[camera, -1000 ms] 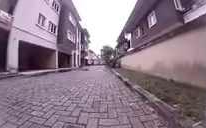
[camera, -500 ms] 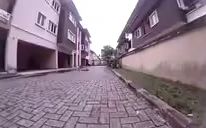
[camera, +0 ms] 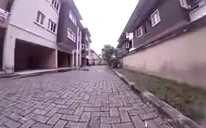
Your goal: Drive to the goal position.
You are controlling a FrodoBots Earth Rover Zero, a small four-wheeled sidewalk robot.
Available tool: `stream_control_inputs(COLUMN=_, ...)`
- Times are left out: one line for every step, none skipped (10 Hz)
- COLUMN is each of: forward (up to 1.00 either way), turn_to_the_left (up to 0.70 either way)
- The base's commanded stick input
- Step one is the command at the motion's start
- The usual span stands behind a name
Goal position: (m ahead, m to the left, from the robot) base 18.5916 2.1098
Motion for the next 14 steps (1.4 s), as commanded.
stream_control_inputs(forward=0.5, turn_to_the_left=0.0)
stream_control_inputs(forward=0.5, turn_to_the_left=0.0)
stream_control_inputs(forward=0.5, turn_to_the_left=0.0)
stream_control_inputs(forward=0.5, turn_to_the_left=0.0)
stream_control_inputs(forward=0.5, turn_to_the_left=0.0)
stream_control_inputs(forward=0.5, turn_to_the_left=0.0)
stream_control_inputs(forward=0.5, turn_to_the_left=0.0)
stream_control_inputs(forward=0.5, turn_to_the_left=0.0)
stream_control_inputs(forward=0.5, turn_to_the_left=0.0)
stream_control_inputs(forward=0.5, turn_to_the_left=0.0)
stream_control_inputs(forward=0.5, turn_to_the_left=0.0)
stream_control_inputs(forward=0.5, turn_to_the_left=0.0)
stream_control_inputs(forward=0.5, turn_to_the_left=0.0)
stream_control_inputs(forward=0.5, turn_to_the_left=0.0)
